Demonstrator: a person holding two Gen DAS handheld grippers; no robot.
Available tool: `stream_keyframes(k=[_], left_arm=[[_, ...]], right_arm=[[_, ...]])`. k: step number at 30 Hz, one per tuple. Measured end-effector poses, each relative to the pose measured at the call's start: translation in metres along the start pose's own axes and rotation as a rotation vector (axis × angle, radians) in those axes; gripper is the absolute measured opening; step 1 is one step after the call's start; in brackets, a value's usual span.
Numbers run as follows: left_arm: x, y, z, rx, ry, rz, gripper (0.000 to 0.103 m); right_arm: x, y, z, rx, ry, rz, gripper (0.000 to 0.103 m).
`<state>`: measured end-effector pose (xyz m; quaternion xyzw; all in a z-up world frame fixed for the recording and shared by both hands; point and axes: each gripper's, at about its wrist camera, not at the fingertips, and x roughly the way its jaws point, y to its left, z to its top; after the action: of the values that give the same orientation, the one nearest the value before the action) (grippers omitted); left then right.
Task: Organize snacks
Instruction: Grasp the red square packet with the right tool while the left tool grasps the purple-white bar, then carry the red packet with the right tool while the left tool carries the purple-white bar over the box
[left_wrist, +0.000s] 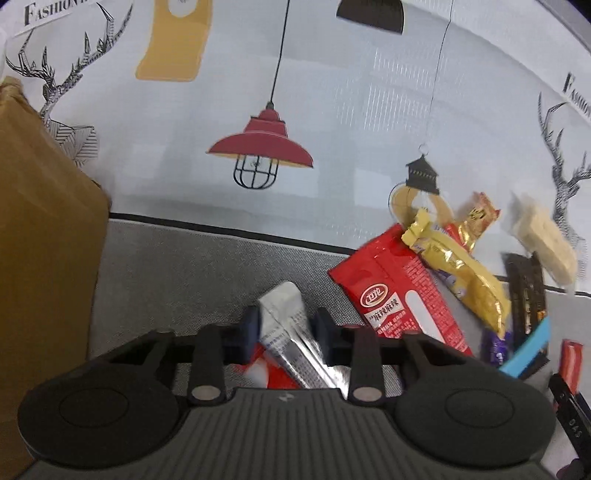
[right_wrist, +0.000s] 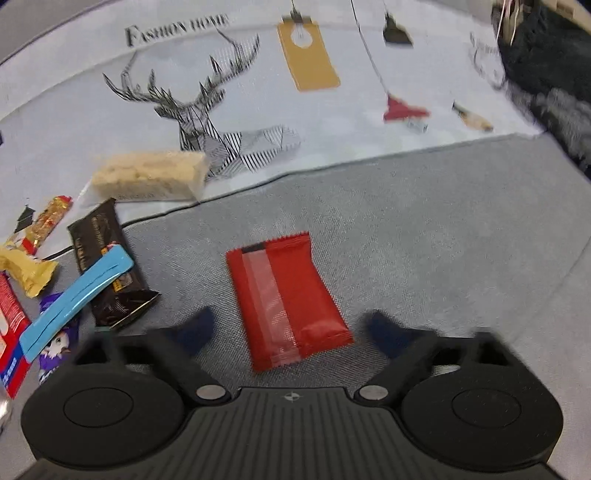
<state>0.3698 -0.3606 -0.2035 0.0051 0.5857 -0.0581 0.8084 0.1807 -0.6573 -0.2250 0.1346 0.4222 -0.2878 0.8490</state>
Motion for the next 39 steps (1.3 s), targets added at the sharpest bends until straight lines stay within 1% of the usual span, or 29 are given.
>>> stream_keyframes(k=[1, 3, 5, 7, 11, 14, 15, 16, 18, 22, 24, 27, 30, 34, 39], left_arm=[[-0.005, 0.003, -0.001, -0.007, -0.004, -0.016, 0.031], [-0.018, 0.006, -0.004, -0.005, -0.036, -0.053, 0.030], [-0.039, 0.009, -0.010, 0.013, -0.081, -0.065, 0.029], [-0.062, 0.013, -0.016, 0.031, -0.130, -0.090, 0.027], [-0.108, 0.013, -0.029, 0.071, -0.200, -0.123, 0.024], [-0.142, 0.017, -0.050, 0.098, -0.253, -0.148, 0.016], [-0.154, 0.020, -0.057, 0.110, -0.274, -0.155, 0.011], [-0.169, 0.024, -0.066, 0.125, -0.299, -0.160, 0.010], [-0.192, 0.032, -0.081, 0.153, -0.346, -0.153, 0.009], [-0.234, 0.058, -0.111, 0.190, -0.395, -0.173, 0.009], [-0.251, 0.070, -0.126, 0.207, -0.416, -0.173, 0.009], [-0.281, 0.093, -0.149, 0.229, -0.444, -0.176, 0.008], [-0.306, 0.118, -0.168, 0.235, -0.470, -0.180, 0.009], [-0.337, 0.153, -0.192, 0.241, -0.532, -0.144, 0.009], [-0.363, 0.199, -0.211, 0.201, -0.571, -0.115, 0.009]], right_arm=[[-0.006, 0.001, -0.002, -0.016, -0.017, 0.002, 0.054], [-0.014, 0.001, -0.007, -0.034, -0.017, 0.001, 0.051], [-0.024, -0.001, -0.013, -0.033, -0.029, -0.004, 0.051], [-0.040, -0.005, -0.018, -0.004, -0.054, 0.005, 0.051], [-0.088, -0.007, -0.024, 0.049, -0.122, 0.037, 0.051], [-0.131, 0.000, -0.028, 0.062, -0.177, 0.070, 0.051], [-0.144, 0.003, -0.030, 0.062, -0.194, 0.081, 0.051], [-0.158, 0.007, -0.033, 0.061, -0.212, 0.091, 0.051], [-0.188, 0.018, -0.041, 0.048, -0.245, 0.113, 0.051], [-0.240, 0.044, -0.059, 0.021, -0.284, 0.159, 0.051], [-0.264, 0.058, -0.071, 0.001, -0.290, 0.185, 0.051], [-0.296, 0.079, -0.087, -0.027, -0.274, 0.231, 0.051], [-0.328, 0.101, -0.104, -0.066, -0.269, 0.277, 0.051], [-0.369, 0.133, -0.121, -0.126, -0.281, 0.340, 0.051], [-0.413, 0.173, -0.132, -0.192, -0.295, 0.429, 0.051]])
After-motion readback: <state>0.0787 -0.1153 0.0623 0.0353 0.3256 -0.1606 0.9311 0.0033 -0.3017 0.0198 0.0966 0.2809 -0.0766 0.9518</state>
